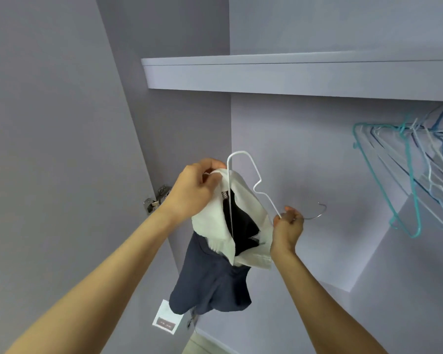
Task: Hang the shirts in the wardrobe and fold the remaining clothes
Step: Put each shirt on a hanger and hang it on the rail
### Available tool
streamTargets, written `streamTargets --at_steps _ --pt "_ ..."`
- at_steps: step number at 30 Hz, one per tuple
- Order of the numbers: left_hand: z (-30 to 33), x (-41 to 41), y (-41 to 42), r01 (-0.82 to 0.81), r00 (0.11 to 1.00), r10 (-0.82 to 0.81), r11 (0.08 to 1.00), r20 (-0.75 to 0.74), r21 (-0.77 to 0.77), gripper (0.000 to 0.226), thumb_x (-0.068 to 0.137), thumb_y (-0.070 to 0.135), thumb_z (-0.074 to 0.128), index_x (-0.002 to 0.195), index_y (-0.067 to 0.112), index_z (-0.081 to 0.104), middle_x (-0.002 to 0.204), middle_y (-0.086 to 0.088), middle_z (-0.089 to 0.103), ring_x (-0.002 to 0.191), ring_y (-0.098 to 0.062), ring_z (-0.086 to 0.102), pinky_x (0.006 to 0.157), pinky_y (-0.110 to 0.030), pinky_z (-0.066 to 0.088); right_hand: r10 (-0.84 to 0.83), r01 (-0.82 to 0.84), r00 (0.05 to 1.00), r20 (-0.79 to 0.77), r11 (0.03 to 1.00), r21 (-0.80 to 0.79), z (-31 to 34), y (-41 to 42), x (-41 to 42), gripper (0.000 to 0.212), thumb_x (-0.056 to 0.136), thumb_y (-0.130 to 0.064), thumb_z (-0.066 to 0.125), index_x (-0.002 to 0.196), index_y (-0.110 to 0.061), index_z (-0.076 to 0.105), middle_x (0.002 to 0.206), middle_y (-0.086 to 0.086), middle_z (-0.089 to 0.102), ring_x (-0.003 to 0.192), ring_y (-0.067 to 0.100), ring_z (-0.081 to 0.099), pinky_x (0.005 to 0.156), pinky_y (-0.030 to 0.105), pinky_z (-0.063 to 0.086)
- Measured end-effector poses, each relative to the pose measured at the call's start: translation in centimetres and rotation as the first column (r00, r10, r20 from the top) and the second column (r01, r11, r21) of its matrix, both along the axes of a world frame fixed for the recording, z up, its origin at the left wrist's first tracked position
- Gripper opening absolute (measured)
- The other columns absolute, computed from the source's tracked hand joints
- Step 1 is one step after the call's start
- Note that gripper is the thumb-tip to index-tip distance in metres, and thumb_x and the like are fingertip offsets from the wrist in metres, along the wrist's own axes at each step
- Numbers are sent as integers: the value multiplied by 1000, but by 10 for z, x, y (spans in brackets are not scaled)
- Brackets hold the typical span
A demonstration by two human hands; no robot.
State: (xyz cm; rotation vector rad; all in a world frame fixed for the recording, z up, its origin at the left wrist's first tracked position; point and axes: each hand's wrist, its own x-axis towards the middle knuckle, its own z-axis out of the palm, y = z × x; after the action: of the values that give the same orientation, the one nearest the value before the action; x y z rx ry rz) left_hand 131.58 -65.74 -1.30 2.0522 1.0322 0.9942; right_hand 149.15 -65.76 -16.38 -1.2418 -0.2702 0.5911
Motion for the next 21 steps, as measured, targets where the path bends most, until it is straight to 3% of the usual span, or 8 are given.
streamTargets --at_steps 2,4,5,8,11,13,18,21 --pt "2 -7 1 -33 999 33 999 20 11 30 92 1 44 83 25 60 77 -9 65 70 -16 55 67 -30 46 16 -14 995 93 1000 -23 -10 -2 -2 20 99 -9 29 94 -16 47 73 -1 47 67 11 49 64 17 39" --pt "-4 -16 3 -128 989 134 989 -68 77 32 90 -1 44 81 25 60 73 7 62 68 -9 55 62 -14 41 24 -12 971 237 999 -51 -13 -4 -2 19 98 -6 29 96 -10 47 72 -2 47 69 13 48 64 18 38" --pt "-10 -22 5 -191 971 207 973 -123 129 32 88 -3 42 85 21 63 76 8 62 71 -10 55 61 -13 38 21 -1 945 326 998 -60 -12 -6 -2 19 98 -5 29 99 -7 48 69 -3 46 67 13 48 62 17 37" --pt "-37 -39 15 -363 859 424 900 -287 243 35 86 -4 39 103 13 65 98 -4 66 89 -28 57 69 -26 37 -10 55 813 583 997 -60 0 -9 5 23 100 -6 29 103 2 50 66 1 47 61 16 47 64 23 33" --pt "-60 -47 22 -475 738 544 839 -400 265 39 87 3 42 113 23 63 113 -3 64 95 -34 57 71 -31 38 -21 87 688 726 995 -53 16 -10 13 25 98 -4 31 107 6 51 78 14 54 71 25 48 66 26 31" --pt "-66 -47 28 -514 733 553 832 -397 209 37 85 7 44 107 29 66 104 -4 66 88 -34 55 69 -31 37 -6 85 635 773 994 -62 25 -11 17 26 97 -2 31 109 8 52 84 22 58 76 32 52 68 28 34" --pt "-69 -46 39 -524 840 478 837 -255 -158 37 79 2 51 94 27 74 82 -2 66 85 -24 56 72 -25 41 19 139 537 843 984 -111 33 -12 24 29 97 -1 31 114 7 52 98 26 61 90 42 54 71 32 35" --pt "-74 -43 37 -533 839 479 817 -257 -219 39 79 0 51 96 26 74 81 -1 65 86 -22 55 73 -24 40 30 159 508 861 979 -128 34 -15 24 29 96 0 32 116 7 52 100 26 63 91 45 53 72 37 37"
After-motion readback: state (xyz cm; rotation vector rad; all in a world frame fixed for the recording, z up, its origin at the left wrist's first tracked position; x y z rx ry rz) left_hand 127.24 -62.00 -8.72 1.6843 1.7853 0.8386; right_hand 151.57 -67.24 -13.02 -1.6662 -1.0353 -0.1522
